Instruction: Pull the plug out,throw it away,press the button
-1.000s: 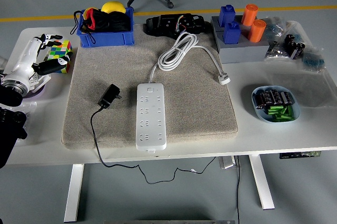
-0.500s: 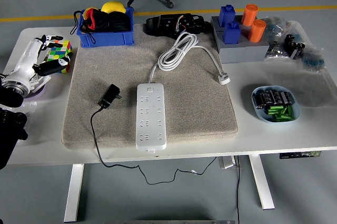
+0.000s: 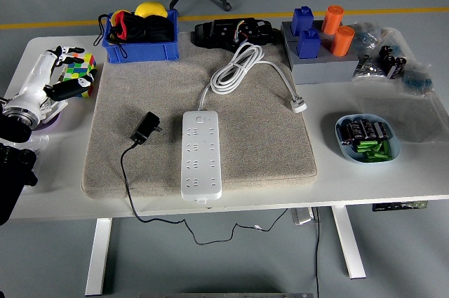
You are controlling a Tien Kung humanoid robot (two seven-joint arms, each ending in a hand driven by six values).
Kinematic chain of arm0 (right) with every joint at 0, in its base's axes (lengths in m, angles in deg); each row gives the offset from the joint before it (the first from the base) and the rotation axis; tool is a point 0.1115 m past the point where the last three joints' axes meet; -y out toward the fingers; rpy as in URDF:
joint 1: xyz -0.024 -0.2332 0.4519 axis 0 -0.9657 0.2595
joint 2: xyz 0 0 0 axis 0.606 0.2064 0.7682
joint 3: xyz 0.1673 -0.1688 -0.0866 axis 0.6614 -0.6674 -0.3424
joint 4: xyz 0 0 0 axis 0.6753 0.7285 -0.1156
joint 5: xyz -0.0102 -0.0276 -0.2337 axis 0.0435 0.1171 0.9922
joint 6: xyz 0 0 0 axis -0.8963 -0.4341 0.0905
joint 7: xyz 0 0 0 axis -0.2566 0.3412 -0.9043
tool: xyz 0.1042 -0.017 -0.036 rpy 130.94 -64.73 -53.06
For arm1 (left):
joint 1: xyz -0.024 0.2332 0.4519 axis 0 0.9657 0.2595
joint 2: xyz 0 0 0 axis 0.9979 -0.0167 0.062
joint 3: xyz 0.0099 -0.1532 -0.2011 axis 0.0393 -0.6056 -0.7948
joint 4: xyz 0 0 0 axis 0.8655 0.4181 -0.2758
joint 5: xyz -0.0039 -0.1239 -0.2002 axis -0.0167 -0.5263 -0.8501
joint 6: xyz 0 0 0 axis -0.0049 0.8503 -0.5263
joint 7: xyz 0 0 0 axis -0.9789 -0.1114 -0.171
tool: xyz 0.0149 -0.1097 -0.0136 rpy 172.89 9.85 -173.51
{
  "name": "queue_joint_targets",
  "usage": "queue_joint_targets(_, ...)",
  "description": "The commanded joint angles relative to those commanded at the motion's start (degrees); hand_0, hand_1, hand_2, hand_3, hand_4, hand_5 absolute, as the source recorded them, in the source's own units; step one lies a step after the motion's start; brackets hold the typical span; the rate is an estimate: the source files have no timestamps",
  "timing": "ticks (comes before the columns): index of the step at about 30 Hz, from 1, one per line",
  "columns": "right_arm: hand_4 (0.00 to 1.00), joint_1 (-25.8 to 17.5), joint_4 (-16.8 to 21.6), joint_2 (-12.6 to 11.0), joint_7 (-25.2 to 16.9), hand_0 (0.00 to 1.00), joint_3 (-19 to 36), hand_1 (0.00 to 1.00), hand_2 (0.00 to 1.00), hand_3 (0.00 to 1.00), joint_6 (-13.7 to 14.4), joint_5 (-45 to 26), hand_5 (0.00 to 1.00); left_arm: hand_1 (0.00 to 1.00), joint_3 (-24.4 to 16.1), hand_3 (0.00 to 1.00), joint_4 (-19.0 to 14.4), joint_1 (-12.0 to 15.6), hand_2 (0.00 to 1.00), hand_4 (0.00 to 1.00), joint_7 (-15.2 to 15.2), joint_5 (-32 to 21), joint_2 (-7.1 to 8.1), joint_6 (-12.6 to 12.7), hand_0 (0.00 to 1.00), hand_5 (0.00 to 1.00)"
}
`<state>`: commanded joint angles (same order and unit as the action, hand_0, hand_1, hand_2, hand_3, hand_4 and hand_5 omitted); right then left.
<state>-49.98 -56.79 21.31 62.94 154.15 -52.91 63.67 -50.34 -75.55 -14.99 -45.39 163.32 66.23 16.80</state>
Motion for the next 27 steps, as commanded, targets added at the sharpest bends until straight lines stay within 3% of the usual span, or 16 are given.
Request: queue_joint_targets(27,0.661,0.03,0.0,0.03,0.02,0.74,-0.1,0.66,0.643,0.61,-0.1,-0.07,0.48,0.786,0.04,0.761,0.04,-0.06,0.683,0.705,-0.11,-0.19,0.07,-0.11,0.821,0.298)
